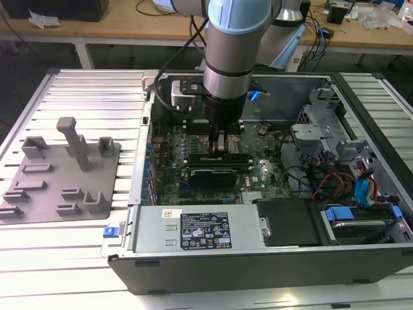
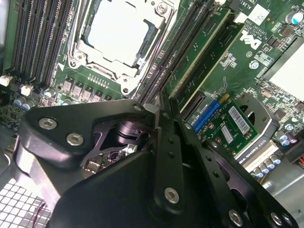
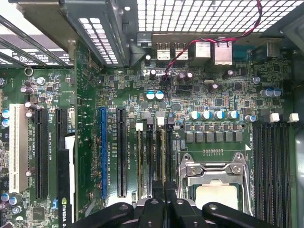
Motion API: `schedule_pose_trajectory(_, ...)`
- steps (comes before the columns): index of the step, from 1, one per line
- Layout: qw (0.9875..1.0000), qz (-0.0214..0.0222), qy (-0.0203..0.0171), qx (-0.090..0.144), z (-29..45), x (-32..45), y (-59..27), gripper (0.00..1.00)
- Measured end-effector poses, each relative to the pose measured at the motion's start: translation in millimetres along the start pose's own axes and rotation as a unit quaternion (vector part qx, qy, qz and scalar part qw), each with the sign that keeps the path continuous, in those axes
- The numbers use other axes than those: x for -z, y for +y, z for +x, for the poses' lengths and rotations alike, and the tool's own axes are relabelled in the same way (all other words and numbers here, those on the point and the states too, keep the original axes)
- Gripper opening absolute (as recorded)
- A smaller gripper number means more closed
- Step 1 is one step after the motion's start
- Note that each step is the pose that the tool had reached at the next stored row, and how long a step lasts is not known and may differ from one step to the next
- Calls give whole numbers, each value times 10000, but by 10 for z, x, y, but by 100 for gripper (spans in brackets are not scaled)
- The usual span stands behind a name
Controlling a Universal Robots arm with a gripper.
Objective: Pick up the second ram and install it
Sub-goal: 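Insert the second ram into the second slot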
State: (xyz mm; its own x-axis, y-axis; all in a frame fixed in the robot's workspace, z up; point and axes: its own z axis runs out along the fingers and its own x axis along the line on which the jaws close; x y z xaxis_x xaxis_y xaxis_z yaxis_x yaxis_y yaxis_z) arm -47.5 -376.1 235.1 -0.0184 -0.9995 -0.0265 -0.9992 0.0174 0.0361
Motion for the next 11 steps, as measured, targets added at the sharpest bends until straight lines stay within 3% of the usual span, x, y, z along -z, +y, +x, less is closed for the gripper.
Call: schedule_pose_trajectory(11, 10000, -1, 2, 5, 1, -3, 0, 9)
